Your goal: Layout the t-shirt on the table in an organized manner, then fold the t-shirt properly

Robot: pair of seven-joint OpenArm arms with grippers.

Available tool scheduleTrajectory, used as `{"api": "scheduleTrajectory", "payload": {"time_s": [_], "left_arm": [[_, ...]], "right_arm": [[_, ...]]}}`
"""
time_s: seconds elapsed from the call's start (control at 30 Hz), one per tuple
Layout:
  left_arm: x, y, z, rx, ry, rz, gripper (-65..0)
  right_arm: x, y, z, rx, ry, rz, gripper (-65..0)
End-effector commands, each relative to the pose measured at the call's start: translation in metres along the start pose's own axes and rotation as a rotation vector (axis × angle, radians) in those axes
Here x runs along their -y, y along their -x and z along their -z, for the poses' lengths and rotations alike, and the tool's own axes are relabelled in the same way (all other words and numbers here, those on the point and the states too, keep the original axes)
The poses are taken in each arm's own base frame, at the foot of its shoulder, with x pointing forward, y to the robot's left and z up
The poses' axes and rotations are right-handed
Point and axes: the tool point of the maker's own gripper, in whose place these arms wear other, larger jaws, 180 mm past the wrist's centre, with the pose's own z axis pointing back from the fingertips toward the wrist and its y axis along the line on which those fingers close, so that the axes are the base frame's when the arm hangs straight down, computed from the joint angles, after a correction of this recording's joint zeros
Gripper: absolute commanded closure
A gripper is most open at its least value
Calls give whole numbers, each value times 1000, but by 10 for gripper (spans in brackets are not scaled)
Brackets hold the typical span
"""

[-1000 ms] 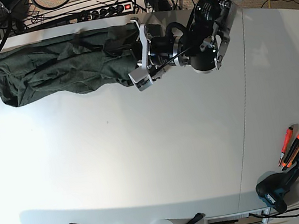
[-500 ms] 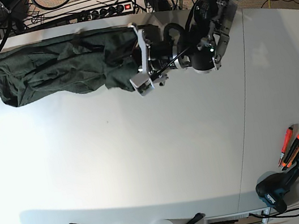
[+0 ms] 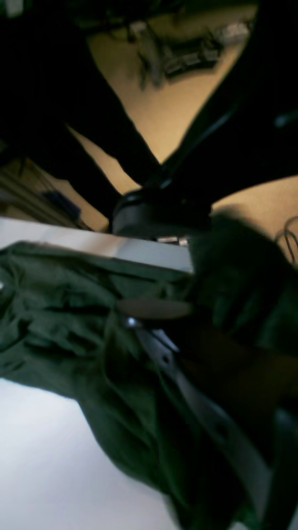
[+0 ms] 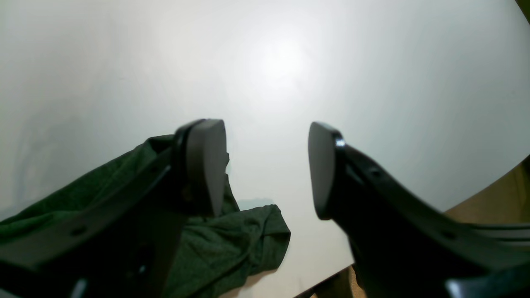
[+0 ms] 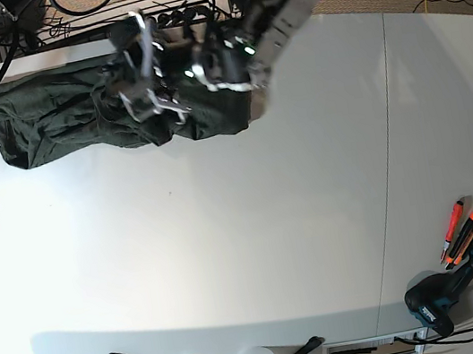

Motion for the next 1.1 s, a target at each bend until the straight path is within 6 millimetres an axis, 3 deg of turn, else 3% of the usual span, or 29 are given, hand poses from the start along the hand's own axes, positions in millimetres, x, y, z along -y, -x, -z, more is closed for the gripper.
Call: {"api": "scheduleTrajectory", "payload": {"time_s": [0.0, 0.1, 0.2, 0.37, 0.43, 0.57, 0.7, 0.77, 0.9, 1.07], "left_arm": [[4, -23, 4, 53, 7, 43, -252], [-2, -31, 7, 36, -12, 109, -251], [-17, -40, -2, 17, -45, 132, -242], [-51, -54, -41, 25, -146, 125, -150], [-69, -55, -63, 38, -203, 114, -150], [-104, -38, -105, 19, -321, 72, -150], [-124, -13, -140, -14, -398, 23, -150], [-128, -6, -150, -17, -416, -1, -150], [-123, -1, -152, -13, -397, -11, -150], [-116, -5, -148, 24, -360, -38, -150]], "right_arm": [[5, -17, -4, 55, 15, -5, -311], [5, -17, -4, 57, 15, -5, -311], [5, -17, -4, 57, 14, -6, -311], [7, -20, -4, 68, 17, -11, -311], [13, -28, -4, 93, 29, -29, -312], [43, -40, 9, 121, 77, -94, -316], [69, -19, 40, 25, 42, -45, -390], [75, -3, 57, -22, -27, 56, -393], [51, 19, 75, -124, -355, 287, -394], [20, 31, 72, -214, -683, 595, -394]]}}
